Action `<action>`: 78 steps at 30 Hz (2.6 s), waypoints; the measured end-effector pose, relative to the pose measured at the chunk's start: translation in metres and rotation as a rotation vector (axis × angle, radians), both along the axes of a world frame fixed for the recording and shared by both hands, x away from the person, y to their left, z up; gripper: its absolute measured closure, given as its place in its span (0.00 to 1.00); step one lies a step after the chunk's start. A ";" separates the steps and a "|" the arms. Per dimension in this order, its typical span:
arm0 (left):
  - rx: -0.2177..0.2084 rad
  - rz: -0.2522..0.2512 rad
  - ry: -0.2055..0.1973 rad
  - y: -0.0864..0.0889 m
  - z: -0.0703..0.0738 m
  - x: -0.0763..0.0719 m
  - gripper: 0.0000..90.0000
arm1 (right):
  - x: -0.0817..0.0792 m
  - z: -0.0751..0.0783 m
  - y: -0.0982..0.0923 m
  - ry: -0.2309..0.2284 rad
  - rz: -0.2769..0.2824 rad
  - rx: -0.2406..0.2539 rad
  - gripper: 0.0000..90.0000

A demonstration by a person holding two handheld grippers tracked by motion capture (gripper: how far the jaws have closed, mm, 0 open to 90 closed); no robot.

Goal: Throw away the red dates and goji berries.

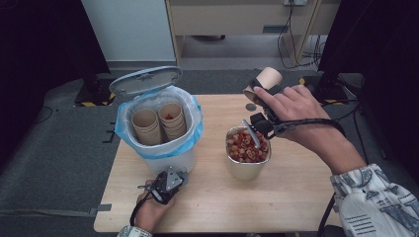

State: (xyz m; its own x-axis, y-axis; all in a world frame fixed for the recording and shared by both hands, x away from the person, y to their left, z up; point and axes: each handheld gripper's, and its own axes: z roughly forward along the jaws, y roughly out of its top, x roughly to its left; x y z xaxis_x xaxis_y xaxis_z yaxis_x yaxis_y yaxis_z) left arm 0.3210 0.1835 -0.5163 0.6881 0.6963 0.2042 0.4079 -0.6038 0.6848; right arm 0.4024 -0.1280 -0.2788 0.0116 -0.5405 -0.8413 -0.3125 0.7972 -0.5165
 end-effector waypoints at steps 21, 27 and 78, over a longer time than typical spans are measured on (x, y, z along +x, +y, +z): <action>-0.003 0.001 0.002 0.000 0.000 0.000 1.00 | 0.001 -0.038 0.004 0.033 -0.002 -0.158 0.35; -0.009 0.002 0.007 0.000 0.000 0.000 1.00 | 0.000 -0.019 0.000 -0.020 -0.015 -0.106 0.35; -0.010 0.001 0.004 0.001 0.000 0.000 1.00 | 0.025 -0.045 -0.003 0.220 -0.053 0.150 0.34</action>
State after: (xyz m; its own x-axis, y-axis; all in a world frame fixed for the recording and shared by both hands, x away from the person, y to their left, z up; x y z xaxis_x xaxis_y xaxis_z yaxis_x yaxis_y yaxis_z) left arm 0.3210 0.1840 -0.5164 0.6883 0.6989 0.1944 0.4114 -0.5968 0.6889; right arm 0.4272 -0.1311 -0.3235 -0.2054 -0.4049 -0.8910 -0.3600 0.8778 -0.3159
